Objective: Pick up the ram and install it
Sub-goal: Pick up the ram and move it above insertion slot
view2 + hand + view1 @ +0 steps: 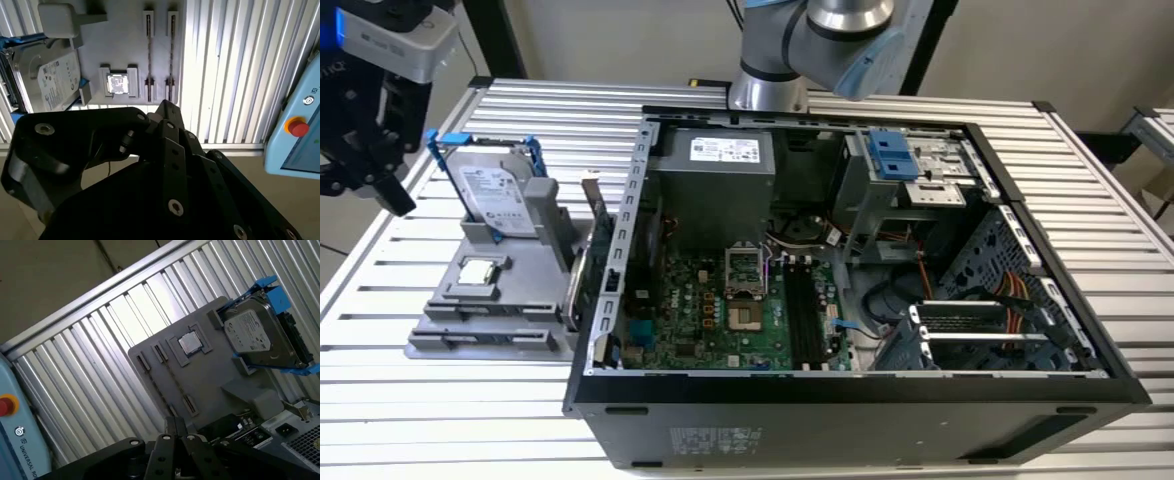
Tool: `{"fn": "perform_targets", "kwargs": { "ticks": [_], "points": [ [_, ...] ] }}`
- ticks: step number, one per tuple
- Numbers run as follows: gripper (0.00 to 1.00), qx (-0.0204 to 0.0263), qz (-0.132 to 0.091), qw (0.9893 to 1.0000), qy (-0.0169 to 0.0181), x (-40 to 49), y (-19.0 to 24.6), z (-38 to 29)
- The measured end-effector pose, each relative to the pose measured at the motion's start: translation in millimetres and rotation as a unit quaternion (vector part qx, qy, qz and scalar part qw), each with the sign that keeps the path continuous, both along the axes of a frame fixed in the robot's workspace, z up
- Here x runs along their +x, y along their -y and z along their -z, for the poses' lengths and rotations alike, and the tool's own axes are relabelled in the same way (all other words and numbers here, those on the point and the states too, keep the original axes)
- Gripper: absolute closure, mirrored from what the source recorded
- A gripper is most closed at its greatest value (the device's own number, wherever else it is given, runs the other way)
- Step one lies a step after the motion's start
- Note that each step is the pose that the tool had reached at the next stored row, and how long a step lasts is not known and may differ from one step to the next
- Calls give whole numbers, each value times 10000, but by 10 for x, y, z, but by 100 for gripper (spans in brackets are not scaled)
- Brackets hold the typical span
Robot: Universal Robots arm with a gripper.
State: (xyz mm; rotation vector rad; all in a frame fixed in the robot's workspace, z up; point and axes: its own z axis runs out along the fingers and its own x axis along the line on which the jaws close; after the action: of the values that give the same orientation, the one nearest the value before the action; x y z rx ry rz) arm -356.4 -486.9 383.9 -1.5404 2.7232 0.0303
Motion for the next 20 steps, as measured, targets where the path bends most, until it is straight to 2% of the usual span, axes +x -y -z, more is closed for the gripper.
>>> {"fn": "perform_targets", "kwargs": {
  "ticks": [4, 10, 16, 20],
  "points": [
    [100, 0, -270, 9996, 0, 1, 0, 0],
    [100, 0, -570, 9984, 0, 1, 0, 0],
    [100, 0, -856, 9963, 0, 1, 0, 0],
    [100, 0, -1095, 9940, 0, 1, 0, 0]
  ]
}}
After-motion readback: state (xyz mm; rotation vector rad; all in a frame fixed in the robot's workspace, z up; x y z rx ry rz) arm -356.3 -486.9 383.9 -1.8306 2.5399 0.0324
